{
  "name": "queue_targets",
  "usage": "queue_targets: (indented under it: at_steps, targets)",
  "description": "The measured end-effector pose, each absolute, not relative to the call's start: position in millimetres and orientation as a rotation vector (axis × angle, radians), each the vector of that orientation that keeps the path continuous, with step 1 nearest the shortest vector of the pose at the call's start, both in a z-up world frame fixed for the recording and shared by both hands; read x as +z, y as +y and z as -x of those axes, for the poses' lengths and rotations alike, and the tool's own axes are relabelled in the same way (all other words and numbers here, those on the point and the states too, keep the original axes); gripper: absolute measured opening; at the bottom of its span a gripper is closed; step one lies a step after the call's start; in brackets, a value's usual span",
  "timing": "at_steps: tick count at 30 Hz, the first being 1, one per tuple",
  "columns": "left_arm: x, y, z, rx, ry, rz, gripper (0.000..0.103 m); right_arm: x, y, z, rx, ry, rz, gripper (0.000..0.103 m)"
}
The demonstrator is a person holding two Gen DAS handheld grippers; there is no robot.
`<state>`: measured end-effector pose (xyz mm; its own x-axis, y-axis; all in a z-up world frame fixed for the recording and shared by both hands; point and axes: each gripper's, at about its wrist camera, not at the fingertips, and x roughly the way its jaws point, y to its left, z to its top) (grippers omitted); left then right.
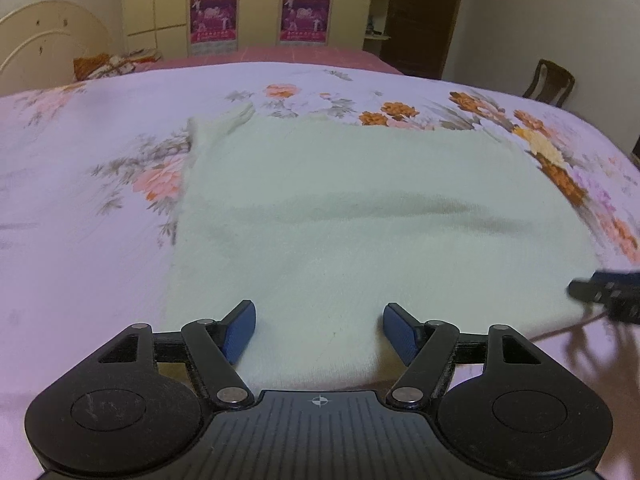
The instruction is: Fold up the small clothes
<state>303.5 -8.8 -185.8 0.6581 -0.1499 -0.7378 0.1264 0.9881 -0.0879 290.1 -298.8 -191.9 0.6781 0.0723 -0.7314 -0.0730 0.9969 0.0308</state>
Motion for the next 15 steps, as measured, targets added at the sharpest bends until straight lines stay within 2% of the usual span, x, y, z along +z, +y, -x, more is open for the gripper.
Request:
queue_targets:
  at_steps: [7, 15]
  targets:
    - [-178, 11, -305, -0.128, 0.824, 0.105, 0.070, -186, -305, -287, 0.088, 0.841, -0.027, 0.047]
    - [-173, 8, -354, -0.090, 0.783, 0.121, 0.070, -168, -279, -319, 0.153, 0.776, -0.065, 0.048]
